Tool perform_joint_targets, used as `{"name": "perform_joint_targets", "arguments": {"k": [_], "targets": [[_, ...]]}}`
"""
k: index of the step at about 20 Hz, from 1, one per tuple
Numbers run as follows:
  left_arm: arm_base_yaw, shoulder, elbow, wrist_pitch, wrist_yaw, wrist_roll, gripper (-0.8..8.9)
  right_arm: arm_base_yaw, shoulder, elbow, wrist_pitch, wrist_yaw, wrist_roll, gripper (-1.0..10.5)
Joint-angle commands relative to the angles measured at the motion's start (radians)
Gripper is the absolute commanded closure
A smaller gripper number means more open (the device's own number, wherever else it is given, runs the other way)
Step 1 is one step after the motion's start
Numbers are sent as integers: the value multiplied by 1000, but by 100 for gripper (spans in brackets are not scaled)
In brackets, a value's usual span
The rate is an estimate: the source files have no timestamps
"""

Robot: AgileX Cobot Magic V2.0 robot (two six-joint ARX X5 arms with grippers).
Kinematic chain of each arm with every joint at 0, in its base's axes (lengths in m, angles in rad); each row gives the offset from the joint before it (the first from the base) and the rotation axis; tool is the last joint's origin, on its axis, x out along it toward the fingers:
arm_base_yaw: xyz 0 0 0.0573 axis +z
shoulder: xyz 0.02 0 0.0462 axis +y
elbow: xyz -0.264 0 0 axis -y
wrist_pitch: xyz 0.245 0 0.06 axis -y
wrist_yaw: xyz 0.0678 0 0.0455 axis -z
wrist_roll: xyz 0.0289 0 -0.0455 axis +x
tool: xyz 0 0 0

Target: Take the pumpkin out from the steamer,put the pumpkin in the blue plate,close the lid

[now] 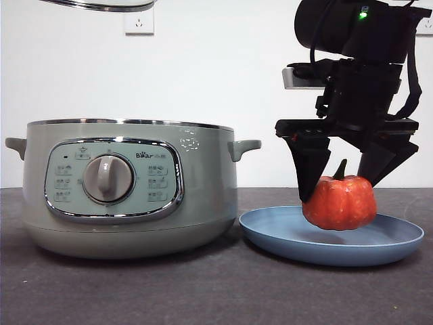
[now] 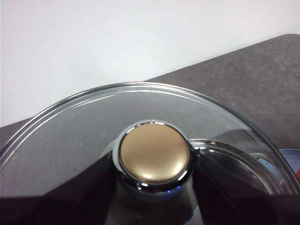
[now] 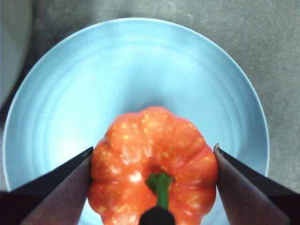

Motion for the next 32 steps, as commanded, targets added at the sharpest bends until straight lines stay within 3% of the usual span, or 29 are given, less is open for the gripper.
{"name": "perform_joint_targets", "arguments": {"k": [1, 9, 16, 19, 25, 32], "targets": [[-1, -12, 19, 50, -2, 2, 822, -8, 16, -6, 6, -66, -9, 746], [-1, -12, 19, 34, -2, 2, 822, -11, 92, -6, 5, -68, -4, 400], [-1, -5, 19, 24, 0, 2, 822, -9, 29, -6, -4, -72, -4, 402], [-1, 32, 19, 24, 57, -9, 822, -9, -66, -5, -18, -71, -3, 407], [-11, 197, 19, 71, 174, -44, 822, -9, -327, -4, -28, -68, -4, 410], [-48, 406, 19, 122, 182, -48, 822, -10, -531, -4, -29, -60, -3, 411]]}}
